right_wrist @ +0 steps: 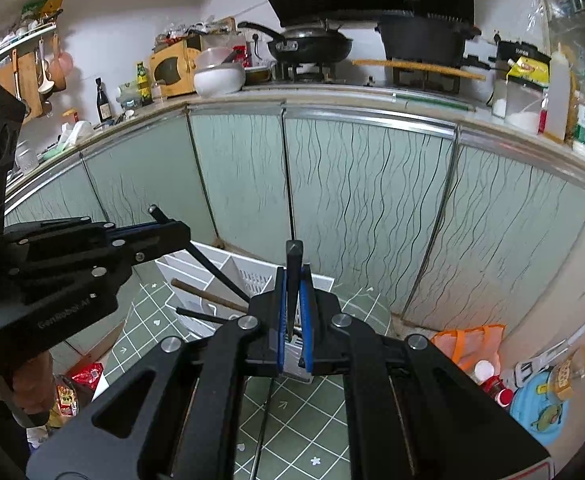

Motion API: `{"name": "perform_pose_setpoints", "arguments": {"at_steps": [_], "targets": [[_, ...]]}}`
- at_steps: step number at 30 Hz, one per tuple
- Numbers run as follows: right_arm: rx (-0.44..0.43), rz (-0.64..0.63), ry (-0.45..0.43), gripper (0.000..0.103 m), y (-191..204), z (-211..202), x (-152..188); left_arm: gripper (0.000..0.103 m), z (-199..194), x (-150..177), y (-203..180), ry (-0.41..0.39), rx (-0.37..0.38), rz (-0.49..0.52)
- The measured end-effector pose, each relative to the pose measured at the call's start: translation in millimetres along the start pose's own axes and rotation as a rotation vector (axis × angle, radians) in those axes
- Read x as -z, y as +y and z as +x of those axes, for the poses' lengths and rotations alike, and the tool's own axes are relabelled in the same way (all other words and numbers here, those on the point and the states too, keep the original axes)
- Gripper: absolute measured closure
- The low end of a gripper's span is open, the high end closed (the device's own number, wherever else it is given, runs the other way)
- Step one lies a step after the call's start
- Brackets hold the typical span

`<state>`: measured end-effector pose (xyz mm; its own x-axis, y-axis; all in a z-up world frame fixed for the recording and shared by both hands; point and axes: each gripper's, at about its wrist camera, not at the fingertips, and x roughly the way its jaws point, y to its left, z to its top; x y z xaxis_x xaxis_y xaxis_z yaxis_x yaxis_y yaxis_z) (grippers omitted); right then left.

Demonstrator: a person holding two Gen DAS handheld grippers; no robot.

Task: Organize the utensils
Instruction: 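Open both tools and withdraw them from the holder back over the mat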

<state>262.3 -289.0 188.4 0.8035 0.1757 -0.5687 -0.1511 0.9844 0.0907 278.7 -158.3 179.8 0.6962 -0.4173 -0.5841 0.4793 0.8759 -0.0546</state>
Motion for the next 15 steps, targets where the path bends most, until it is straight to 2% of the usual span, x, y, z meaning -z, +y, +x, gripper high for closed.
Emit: {"name": "perform_pose_setpoints", "arguments": {"at_steps": [9,10,11,12,14,15], "targets": [[0.005,0.017,0.045,0.096,-4.5,22.4,20.0,0.095,23.9,19.2,8.3,0.049,-0.002,-0.023],[0.005,0.02,0.053,0.092,-5.3,22.6,20.8,0.092,23.7,19.9,9.4,0.051,0.005,-0.028],[0.01,0.025,0.05,0.077,-6.0,20.2,21.5,0.078,22.9,20.3,10.6,0.049,0.009,-0.031],[0.011,0.026,0.042,0.07,-6.2,17.6,22.0,0.051,18.6,21.0,11.8,0.039,-0.006,-0.032],[0.007,0.022,0.029,0.058,-5.0,9.1,22.5,0.017,9.5,20.7,11.7,0.0,-0.022,-0.027],[0.005,0.022,0.023,0.056,-5.1,5.2,22.5,0.016,1.4,21.0,11.3,-0.031,-0.024,-0.021]]}}
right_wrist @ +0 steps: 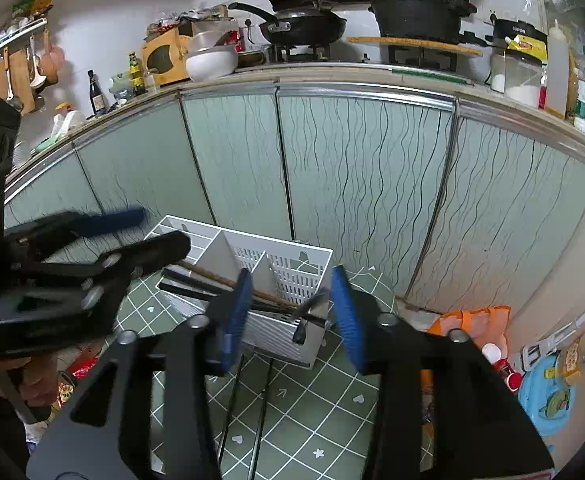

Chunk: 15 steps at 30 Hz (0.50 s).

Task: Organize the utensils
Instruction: 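Open both tools and withdraw them from the holder back over the mat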

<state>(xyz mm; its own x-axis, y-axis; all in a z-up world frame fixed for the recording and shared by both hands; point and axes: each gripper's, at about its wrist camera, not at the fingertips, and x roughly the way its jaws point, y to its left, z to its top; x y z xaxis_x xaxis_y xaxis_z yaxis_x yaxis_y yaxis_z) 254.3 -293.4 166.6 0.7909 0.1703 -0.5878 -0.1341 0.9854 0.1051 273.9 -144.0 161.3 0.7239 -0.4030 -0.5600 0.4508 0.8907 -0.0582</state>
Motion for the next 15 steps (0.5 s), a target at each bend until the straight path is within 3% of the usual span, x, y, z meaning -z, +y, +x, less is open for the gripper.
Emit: {"name": "perform_pose_setpoints", "arguments": {"at_steps": [2,6,8,15], "targets": [[0.003,-0.003,-0.011,0.044,0.3,-7.2,0.6,0.015,-8.1,-0.7,-0.1,-0.005,-0.004,0.008],[0.019,-0.013,-0.035,0.026,-0.1,-23.4,4.3,0.004,-18.8,-0.2,2.0,-0.006,-0.006,0.016],[0.01,-0.031,-0.043,0.007,0.8,-31.5,8.3,0.004,-24.9,1.6,3.8,-0.017,-0.01,0.021],[0.002,-0.08,-0.043,0.007,4.6,-47.2,22.1,0.004,-35.4,12.0,12.3,-0.008,-0.012,0.014]]}}
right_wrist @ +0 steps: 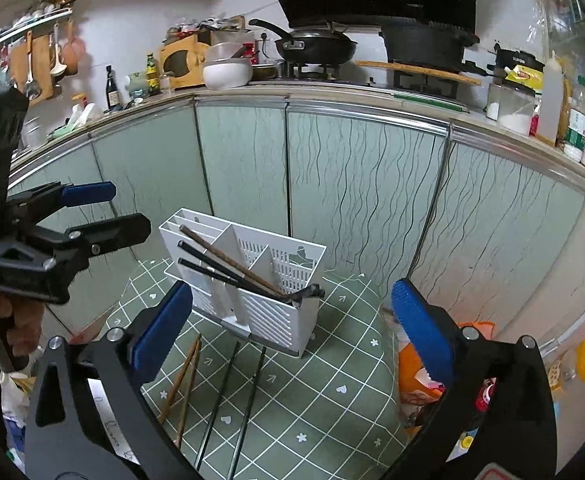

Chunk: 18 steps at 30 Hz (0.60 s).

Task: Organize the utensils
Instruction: 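Open both tools and withdraw them from the holder back over the mat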

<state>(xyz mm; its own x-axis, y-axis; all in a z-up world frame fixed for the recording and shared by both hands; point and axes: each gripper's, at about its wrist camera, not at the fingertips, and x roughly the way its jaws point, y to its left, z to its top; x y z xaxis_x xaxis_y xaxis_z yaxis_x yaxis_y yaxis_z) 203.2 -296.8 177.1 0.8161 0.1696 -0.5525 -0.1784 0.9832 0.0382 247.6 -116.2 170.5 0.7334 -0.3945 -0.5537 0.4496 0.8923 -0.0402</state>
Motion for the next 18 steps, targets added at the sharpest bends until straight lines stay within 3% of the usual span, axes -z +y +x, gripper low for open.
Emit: {"name": "perform_pose_setpoints", "arguments": {"at_steps": [18], "targets": [[0.026,-0.023,0.022,0.007,15.1,-20.9,69.9,0.004,-36.9,72.4,7.4,0.002,-0.08,-0.005]]}}
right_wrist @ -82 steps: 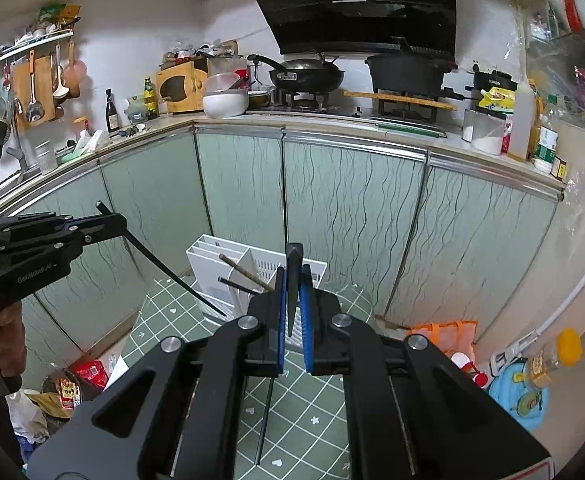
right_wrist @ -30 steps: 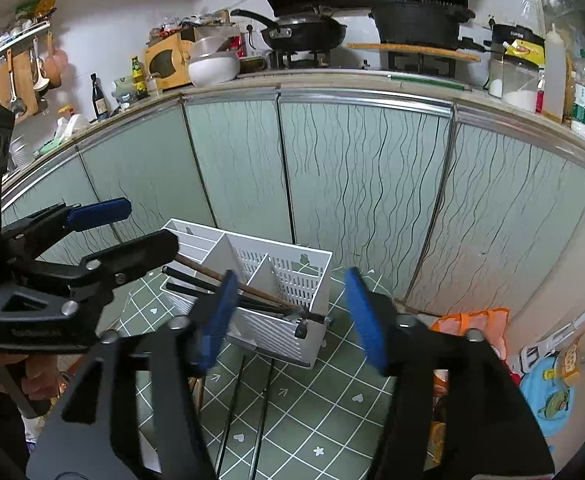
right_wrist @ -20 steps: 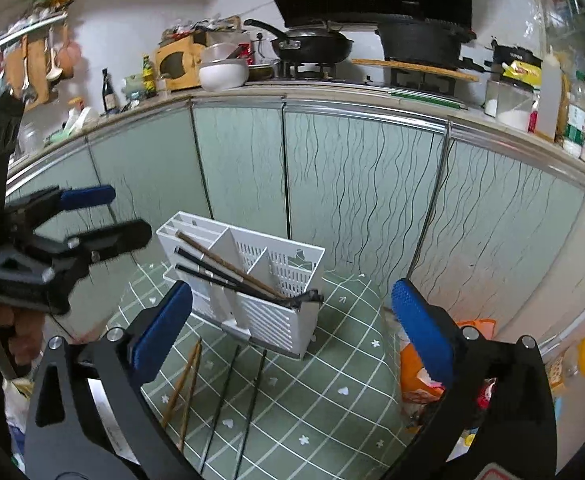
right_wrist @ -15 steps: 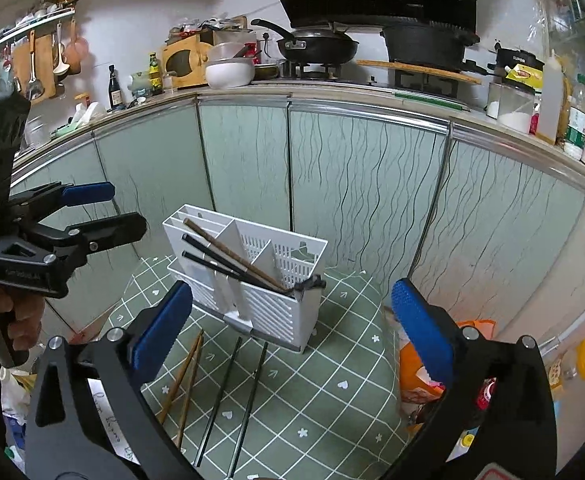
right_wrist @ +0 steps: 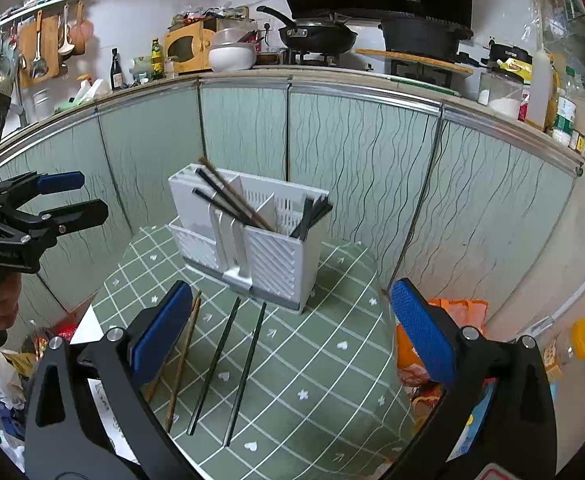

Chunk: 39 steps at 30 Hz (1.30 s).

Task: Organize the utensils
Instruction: 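Open both tools and withdraw them from the holder back over the mat, then close the left tool on a wooden chopstick while the right tool grasps a black chopstick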

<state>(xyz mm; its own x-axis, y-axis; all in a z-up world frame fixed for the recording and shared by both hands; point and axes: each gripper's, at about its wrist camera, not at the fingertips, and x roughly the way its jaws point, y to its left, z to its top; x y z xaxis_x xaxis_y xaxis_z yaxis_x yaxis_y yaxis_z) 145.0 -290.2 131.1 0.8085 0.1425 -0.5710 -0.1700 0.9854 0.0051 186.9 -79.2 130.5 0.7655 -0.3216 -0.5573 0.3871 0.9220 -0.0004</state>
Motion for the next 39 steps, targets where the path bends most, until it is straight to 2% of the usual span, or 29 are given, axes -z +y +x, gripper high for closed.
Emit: {"name": "perform_pose_setpoints", "arguments": {"at_steps": [13,27,31,35,39], "targets": [[0.007,-0.009,0.046,0.007,15.6,15.2,62.4,0.004,-5.9,59.2,-0.1,0.026,-0.056,-0.015],[0.009,0.011,0.143,0.007,36.0,59.7,144.0,0.004,14.3,147.1,-4.2,0.088,-0.074,-0.052],[0.015,0.006,0.171,0.011,40.9,70.4,162.3,0.004,23.2,172.8,-8.1,0.121,-0.075,-0.06],[0.02,0.007,0.199,0.018,45.4,80.3,176.5,0.014,34.0,190.7,-12.3,0.163,-0.086,-0.057],[0.022,0.008,0.218,0.024,48.9,87.7,186.5,0.016,41.1,204.9,-14.9,0.19,-0.077,-0.076]]}}
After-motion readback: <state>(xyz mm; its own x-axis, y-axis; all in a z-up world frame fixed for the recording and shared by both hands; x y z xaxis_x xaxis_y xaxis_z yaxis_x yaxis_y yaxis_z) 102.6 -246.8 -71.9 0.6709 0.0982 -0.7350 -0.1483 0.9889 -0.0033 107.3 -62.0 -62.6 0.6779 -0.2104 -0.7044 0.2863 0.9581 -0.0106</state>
